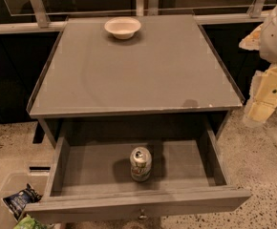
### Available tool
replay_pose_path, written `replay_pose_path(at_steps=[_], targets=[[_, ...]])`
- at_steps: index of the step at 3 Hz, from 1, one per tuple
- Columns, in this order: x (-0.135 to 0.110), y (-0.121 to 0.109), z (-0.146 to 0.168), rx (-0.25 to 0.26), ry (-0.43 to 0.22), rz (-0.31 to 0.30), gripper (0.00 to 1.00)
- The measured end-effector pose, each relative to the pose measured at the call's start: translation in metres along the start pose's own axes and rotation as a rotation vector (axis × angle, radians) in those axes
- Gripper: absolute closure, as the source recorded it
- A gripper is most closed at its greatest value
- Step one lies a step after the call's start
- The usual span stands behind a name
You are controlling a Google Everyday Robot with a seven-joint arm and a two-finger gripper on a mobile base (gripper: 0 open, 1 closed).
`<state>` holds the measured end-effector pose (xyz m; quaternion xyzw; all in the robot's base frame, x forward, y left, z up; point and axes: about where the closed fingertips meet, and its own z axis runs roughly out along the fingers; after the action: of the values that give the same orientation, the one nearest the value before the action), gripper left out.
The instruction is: Pick 7up can from top drawer and place on counter
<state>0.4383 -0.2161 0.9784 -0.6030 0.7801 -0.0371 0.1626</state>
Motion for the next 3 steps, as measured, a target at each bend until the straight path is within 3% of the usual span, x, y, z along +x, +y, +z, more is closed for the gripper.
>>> replay_pose_path(at_steps=[2,3], targets=[[0.008,0.011,0.004,-0.006,-0.004,0.005,0.0],[0.024,0.035,0.019,-0.034,-0.016,0.013,0.0]])
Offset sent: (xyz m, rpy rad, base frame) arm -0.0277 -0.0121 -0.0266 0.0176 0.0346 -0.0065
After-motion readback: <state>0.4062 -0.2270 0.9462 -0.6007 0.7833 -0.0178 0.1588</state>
